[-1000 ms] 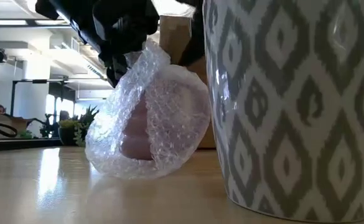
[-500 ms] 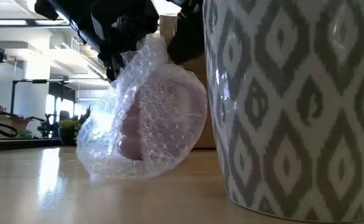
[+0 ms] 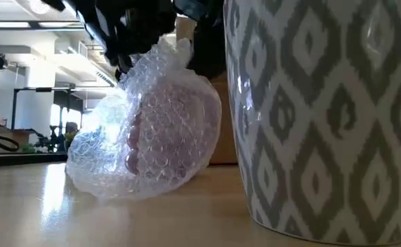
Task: Wrap mug
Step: Wrap the purple mug with the left bubble wrap
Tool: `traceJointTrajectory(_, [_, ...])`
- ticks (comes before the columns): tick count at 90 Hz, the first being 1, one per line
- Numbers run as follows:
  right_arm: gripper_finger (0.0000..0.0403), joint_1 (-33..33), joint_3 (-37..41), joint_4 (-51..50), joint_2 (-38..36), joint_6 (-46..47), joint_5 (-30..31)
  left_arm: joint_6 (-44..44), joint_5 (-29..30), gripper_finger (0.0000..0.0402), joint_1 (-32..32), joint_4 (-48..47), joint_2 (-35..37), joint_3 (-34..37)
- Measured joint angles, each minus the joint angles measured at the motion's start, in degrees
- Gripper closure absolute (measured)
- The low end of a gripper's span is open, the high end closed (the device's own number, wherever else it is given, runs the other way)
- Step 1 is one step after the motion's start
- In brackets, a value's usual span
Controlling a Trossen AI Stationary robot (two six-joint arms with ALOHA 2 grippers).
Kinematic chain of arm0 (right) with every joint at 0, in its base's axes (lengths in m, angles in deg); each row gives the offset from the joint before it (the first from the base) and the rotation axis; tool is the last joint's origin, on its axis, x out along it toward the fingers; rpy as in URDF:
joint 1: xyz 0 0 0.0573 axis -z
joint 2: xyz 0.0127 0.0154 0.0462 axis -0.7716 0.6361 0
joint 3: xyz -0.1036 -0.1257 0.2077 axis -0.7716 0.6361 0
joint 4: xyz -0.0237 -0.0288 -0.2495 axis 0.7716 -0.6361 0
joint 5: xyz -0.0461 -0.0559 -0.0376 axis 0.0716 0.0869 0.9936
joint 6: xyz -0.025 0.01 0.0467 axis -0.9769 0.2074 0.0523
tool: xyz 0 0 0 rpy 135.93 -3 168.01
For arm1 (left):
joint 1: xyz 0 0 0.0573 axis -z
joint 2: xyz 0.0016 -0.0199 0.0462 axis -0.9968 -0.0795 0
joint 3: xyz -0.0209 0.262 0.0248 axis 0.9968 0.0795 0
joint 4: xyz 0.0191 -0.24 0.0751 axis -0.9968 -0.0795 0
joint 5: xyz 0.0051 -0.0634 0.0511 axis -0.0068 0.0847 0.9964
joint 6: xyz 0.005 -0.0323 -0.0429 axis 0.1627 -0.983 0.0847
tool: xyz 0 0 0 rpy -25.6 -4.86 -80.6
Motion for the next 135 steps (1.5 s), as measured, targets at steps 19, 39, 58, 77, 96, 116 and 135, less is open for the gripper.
traceJointTrajectory(19, [0.0401, 0.0, 0.1, -0.2, 0.0, 0.0, -0.1, 0.1, -2.6, 0.0402, 2.5, 1.2, 1.1, -2.6])
traceJointTrajectory(39, [0.0401, 0.0, 0.1, 0.1, -0.1, 0.0, 0.2, -0.3, -2.8, 0.0402, 2.5, 2.2, -1.9, -1.1])
traceJointTrajectory(58, [0.0400, -0.2, -2.0, -5.1, -1.1, 0.2, 0.2, -3.0, -2.5, 0.0402, 2.0, 2.9, -5.3, -0.2])
traceJointTrajectory(77, [0.0400, -0.4, -5.2, -8.1, -4.1, -0.1, 0.0, -3.6, -2.6, 0.0402, 1.6, 2.6, -5.9, 0.0])
traceJointTrajectory(96, [0.0400, 0.7, -5.0, -7.9, -3.7, -0.6, 2.7, -3.6, -2.6, 0.0402, 1.7, 2.5, -5.8, 0.1])
traceJointTrajectory(116, [0.0400, 1.9, -2.9, -7.3, -2.8, -0.8, 5.9, -3.8, -2.8, 0.0402, 1.7, 2.6, -5.8, 0.2])
traceJointTrajectory(135, [0.0400, 1.4, -2.8, -4.1, -1.3, 0.0, 2.2, -3.0, -2.9, 0.0402, 1.7, 2.4, -5.8, 0.2])
